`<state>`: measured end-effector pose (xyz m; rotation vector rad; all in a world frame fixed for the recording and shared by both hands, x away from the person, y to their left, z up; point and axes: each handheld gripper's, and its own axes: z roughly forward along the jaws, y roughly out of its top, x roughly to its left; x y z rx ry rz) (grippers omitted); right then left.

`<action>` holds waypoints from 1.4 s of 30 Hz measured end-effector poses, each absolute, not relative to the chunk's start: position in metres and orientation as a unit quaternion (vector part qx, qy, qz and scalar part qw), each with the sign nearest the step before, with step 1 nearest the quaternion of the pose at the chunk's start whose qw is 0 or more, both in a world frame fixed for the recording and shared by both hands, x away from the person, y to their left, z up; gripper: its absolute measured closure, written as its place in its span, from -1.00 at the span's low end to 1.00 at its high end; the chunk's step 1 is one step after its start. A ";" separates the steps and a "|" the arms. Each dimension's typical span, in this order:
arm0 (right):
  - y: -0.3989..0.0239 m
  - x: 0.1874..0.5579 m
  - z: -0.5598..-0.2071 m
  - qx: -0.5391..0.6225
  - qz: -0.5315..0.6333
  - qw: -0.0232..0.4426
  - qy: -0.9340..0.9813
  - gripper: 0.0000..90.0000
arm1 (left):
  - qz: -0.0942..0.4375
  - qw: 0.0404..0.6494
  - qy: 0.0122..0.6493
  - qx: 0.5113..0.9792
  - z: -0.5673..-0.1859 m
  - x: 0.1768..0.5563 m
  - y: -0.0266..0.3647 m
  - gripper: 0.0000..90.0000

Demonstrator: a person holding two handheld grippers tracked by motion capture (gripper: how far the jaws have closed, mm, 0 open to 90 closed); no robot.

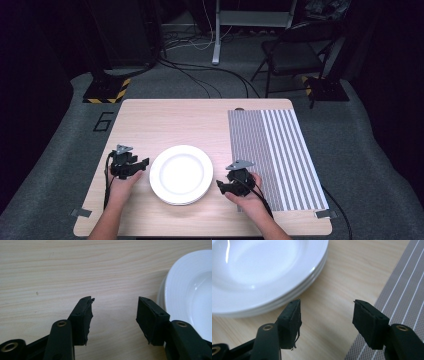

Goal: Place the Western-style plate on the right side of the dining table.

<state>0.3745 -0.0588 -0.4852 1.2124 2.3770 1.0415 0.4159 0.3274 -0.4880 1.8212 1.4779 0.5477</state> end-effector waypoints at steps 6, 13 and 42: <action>-0.058 0.386 -0.463 0.417 0.391 0.147 0.807 -0.16 | 0.190 0.373 0.573 0.704 -0.481 0.415 0.323 0.18; -0.054 0.394 -0.448 0.409 0.403 0.143 0.806 0.07 | 0.185 0.374 0.564 0.713 -0.468 0.418 0.314 0.27; -0.048 0.392 -0.459 0.392 0.437 0.137 0.797 0.06 | 0.170 0.404 0.556 0.706 -0.465 0.389 0.315 0.38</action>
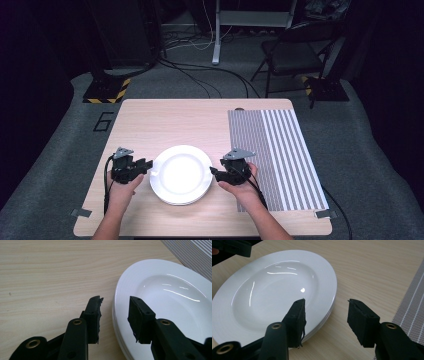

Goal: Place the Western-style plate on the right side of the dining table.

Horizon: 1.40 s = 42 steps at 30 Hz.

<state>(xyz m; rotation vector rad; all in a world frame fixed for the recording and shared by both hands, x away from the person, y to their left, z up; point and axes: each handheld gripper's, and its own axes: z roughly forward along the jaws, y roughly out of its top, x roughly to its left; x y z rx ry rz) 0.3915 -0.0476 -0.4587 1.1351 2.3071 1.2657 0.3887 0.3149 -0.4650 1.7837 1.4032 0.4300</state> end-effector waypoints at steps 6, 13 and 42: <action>-0.042 0.395 -0.464 0.401 0.428 0.110 0.803 0.12 | 0.167 0.403 0.549 0.713 -0.467 0.384 0.314 0.40; -0.040 0.396 -0.464 0.398 0.444 0.099 0.797 0.18 | 0.163 0.407 0.551 0.710 -0.469 0.381 0.314 0.37; -0.037 0.404 -0.475 0.438 0.444 0.074 0.778 0.28 | 0.090 0.432 0.585 0.681 -0.479 0.380 0.321 0.70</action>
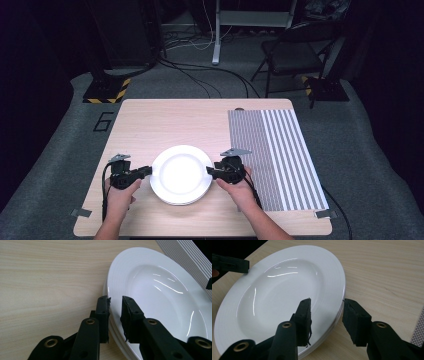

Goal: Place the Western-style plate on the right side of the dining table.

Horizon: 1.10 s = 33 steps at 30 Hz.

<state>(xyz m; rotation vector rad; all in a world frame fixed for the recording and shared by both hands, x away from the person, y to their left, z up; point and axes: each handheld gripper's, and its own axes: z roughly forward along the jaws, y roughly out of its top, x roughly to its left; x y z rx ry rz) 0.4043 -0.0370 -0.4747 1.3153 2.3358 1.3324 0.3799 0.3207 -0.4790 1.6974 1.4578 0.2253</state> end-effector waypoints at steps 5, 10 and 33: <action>-0.039 0.406 -0.475 0.452 0.446 0.058 0.770 0.26 | 0.081 0.433 0.588 0.678 -0.480 0.380 0.320 0.75; -0.042 0.407 -0.475 0.468 0.452 0.035 0.759 0.26 | 0.077 0.433 0.590 0.678 -0.479 0.379 0.321 0.79; -0.036 0.408 -0.487 0.487 0.442 -0.004 0.753 0.20 | 0.081 0.426 0.592 0.679 -0.482 0.378 0.317 0.80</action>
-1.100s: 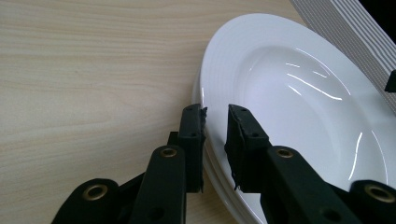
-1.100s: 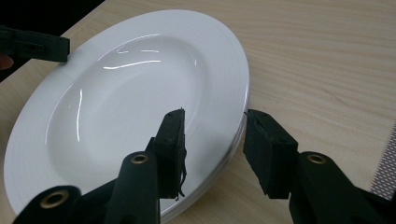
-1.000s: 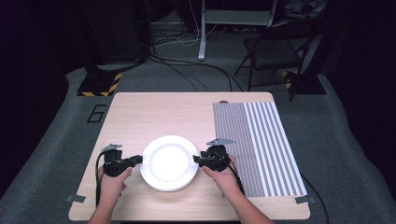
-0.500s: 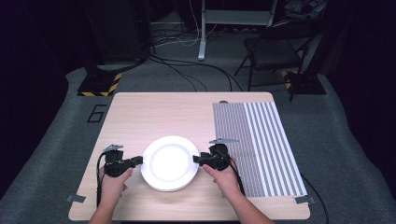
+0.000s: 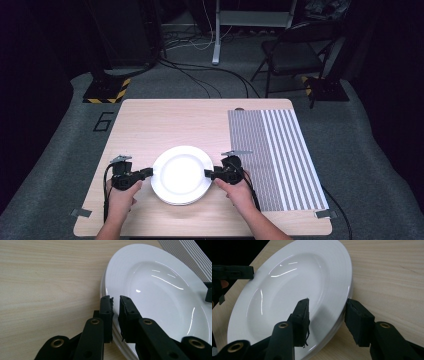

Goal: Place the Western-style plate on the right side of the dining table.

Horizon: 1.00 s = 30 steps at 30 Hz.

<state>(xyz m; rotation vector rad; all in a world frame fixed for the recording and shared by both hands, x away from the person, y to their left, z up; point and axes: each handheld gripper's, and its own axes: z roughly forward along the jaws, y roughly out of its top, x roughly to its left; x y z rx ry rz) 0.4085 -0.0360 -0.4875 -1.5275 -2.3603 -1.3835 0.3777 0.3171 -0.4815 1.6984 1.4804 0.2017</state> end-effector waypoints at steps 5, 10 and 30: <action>-0.035 0.407 -0.487 -0.492 -0.442 0.002 -0.750 0.21 | 0.082 0.425 0.591 0.681 -0.482 0.377 0.317 0.80; -0.038 0.407 -0.485 -0.501 -0.448 0.018 -0.740 0.21 | 0.083 0.423 0.589 0.684 -0.482 0.377 0.315 0.80; -0.048 0.410 -0.475 -0.512 -0.474 0.041 -0.715 0.24 | 0.075 0.430 0.581 0.687 -0.484 0.378 0.310 0.81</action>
